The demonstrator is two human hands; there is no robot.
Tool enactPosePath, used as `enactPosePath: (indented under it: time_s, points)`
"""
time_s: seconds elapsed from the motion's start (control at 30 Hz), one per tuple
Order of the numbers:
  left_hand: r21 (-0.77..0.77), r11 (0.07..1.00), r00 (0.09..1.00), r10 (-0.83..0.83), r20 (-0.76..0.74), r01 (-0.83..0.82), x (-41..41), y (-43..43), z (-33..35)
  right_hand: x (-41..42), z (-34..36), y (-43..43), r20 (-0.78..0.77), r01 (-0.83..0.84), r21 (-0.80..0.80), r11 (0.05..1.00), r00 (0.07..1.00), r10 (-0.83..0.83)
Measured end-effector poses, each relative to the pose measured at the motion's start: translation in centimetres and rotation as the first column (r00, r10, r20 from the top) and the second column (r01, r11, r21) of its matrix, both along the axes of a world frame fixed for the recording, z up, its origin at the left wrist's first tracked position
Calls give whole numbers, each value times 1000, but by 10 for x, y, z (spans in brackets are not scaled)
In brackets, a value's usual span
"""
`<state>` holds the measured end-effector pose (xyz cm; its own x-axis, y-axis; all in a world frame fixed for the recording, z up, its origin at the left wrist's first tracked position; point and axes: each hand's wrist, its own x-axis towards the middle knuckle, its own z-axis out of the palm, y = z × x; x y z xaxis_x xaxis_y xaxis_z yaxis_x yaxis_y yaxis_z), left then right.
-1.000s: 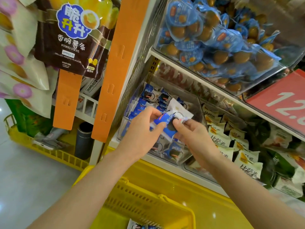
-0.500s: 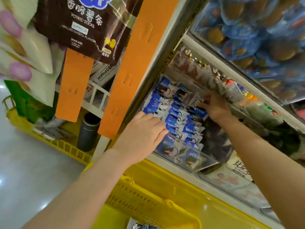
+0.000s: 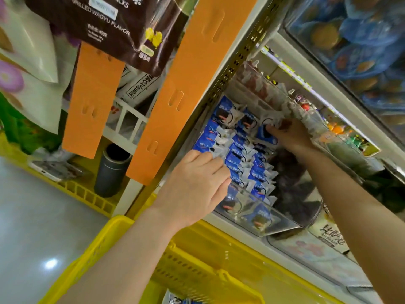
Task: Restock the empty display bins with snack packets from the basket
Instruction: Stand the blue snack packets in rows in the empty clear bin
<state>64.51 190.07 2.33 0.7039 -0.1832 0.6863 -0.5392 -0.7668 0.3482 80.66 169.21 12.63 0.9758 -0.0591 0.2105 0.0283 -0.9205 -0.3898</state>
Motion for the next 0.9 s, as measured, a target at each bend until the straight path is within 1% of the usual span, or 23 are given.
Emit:
enactPosePath:
  time_s: [0.07,0.1,0.17,0.2,0.23,0.27,0.3,0.33,0.37,0.4,0.43,0.47,0.53,0.6,0.63,0.67,0.77,0.83,0.9]
  points:
    - [-23,1000,1000,4,-1,-4,-1,-2,1,-8,-6,5,-57,31,249,968,998,-17]
    - [-29,1000,1000,2,-9,-2,-2,-2,1,-12,-10,7,-116,36,332,942,993,3]
    - [-24,1000,999,-3,-35,2,-4,-1,4,-18,-17,12,-246,73,475,877,968,52]
    - [-15,1000,999,-8,-52,7,-5,0,6,-21,-17,14,-298,102,551,828,951,80]
    - [-5,1000,997,-16,-73,16,-6,1,9,-22,-17,15,-337,131,613,779,935,108]
    - [4,1000,995,-26,-93,27,-7,2,11,-23,-17,15,-359,144,641,754,924,129]
    - [14,999,993,-36,-113,37,-8,4,13,-24,-17,15,-369,139,623,769,920,133]
    - [24,999,990,-42,-132,46,-9,5,16,-25,-17,14,-366,100,526,844,923,119]
    - [33,998,987,-48,-151,54,-10,6,18,-27,-16,12,-352,30,328,944,931,93]
    - [42,997,984,-56,-172,64,-11,6,20,-29,-14,9,-323,-62,84,995,942,86]
    - [46,996,978,-63,-196,74,-12,6,21,-31,-11,4,-305,-146,-121,982,947,104]
    - [46,996,974,-70,-217,82,-12,6,22,-31,-7,-2,-315,-205,-241,949,941,124]
    - [37,996,970,-75,-232,86,-12,5,22,-33,0,-12,-381,-297,-343,891,911,157]
    - [26,996,971,-79,-226,87,-11,5,22,-37,2,-18,-423,-353,-453,818,894,151]
    - [20,996,972,-82,-222,88,-11,5,22,-39,0,-19,-428,-367,-487,793,891,150]
    - [16,996,974,-82,-213,88,-11,4,21,-40,-1,-19,-426,-377,-490,786,890,161]
    - [24,997,986,-63,-154,67,-10,3,20,-37,-6,-19,-393,-358,-382,852,897,201]
    - [44,998,994,-43,-104,48,-9,2,16,-29,-7,-17,-281,-288,-313,905,938,201]
    - [58,998,998,-31,-61,35,-8,1,13,-16,-7,-16,-119,-225,-253,941,972,201]
